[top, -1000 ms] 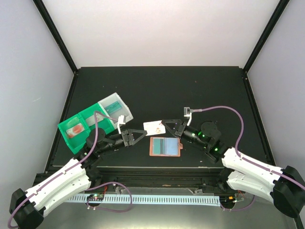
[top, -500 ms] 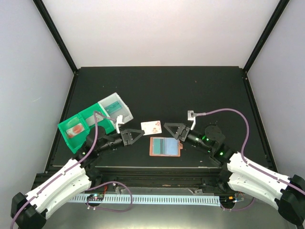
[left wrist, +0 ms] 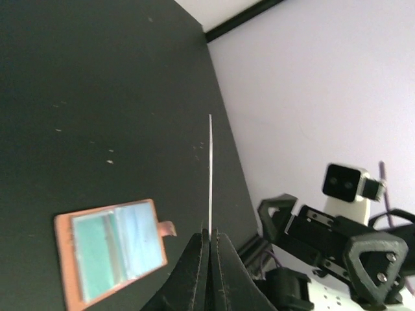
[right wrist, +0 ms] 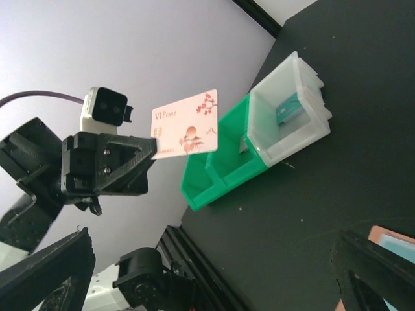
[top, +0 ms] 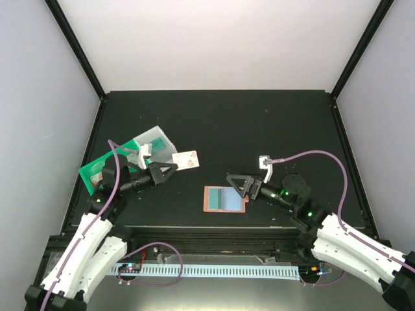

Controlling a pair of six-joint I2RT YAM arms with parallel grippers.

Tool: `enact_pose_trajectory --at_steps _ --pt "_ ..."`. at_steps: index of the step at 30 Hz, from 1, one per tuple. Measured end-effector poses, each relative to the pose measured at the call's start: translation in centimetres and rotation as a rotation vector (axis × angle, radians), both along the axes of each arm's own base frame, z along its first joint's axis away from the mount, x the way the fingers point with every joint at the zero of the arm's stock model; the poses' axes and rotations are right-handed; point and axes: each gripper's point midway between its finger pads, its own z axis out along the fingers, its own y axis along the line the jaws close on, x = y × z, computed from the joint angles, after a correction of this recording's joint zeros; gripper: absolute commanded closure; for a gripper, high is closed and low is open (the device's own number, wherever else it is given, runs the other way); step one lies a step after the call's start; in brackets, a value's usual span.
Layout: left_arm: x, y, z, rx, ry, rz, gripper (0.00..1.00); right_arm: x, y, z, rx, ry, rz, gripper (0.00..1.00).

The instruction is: Take the credit cards out of the card holder

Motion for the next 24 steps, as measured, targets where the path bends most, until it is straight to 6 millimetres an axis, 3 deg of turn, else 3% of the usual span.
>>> enact_pose_trajectory --at_steps 12,24 --pt "3.1 7.0 -3.2 0.135 0.143 0.175 0.99 -0.1 -0.3 -1.4 -0.068 -0.002 -0.004 0.00" --pt "4.3 13.7 -6.2 0.202 0.264 0.352 0.98 -0.1 -0.5 -2.1 -0.106 -0.006 -0.006 0.00"
